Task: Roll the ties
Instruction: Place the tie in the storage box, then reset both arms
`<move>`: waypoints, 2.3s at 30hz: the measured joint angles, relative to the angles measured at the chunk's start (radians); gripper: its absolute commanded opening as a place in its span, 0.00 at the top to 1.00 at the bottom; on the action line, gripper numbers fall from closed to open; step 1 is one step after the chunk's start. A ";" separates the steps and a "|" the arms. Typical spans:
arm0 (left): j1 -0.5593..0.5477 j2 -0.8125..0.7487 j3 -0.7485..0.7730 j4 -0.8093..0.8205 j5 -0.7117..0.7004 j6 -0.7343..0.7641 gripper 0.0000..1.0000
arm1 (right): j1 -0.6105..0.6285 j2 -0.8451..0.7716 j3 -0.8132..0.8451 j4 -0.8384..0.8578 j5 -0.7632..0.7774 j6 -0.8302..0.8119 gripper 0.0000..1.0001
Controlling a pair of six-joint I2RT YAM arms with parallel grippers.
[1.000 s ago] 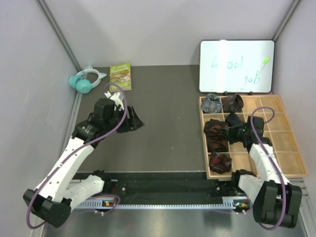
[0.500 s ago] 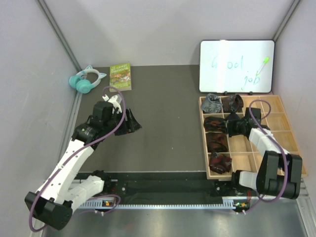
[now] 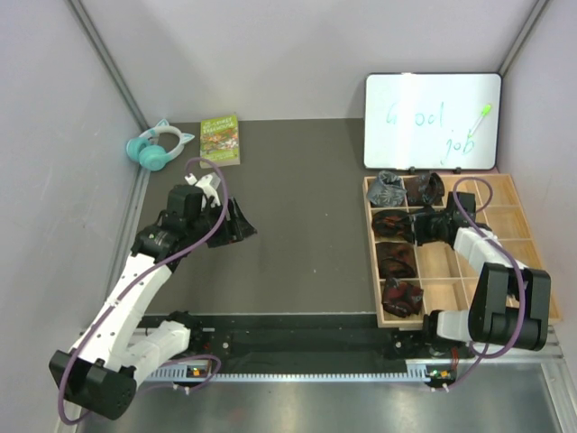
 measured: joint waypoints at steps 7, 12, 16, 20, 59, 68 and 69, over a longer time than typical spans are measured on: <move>0.012 0.000 -0.008 0.001 0.018 0.007 0.30 | 0.005 -0.019 0.000 0.003 0.000 0.001 0.29; 0.017 -0.001 -0.009 0.001 0.023 0.007 0.30 | 0.015 -0.095 0.006 -0.024 0.000 0.010 0.16; 0.022 -0.011 -0.009 0.001 0.027 0.008 0.30 | 0.016 -0.164 0.024 -0.058 0.000 0.019 0.05; 0.026 -0.028 -0.009 -0.005 0.030 0.008 0.29 | 0.016 -0.217 0.055 -0.095 0.000 0.024 0.04; 0.034 -0.423 -0.116 -0.108 -0.239 0.058 0.21 | 0.103 -0.800 -0.081 -0.289 -0.005 -0.241 0.01; 0.034 -0.372 -0.131 -0.109 -0.291 0.053 0.21 | 0.664 -0.624 0.094 -0.229 0.260 -0.381 0.01; 0.034 -0.372 -0.131 -0.108 -0.296 0.052 0.21 | 0.767 -0.587 0.129 -0.222 0.338 -0.401 0.01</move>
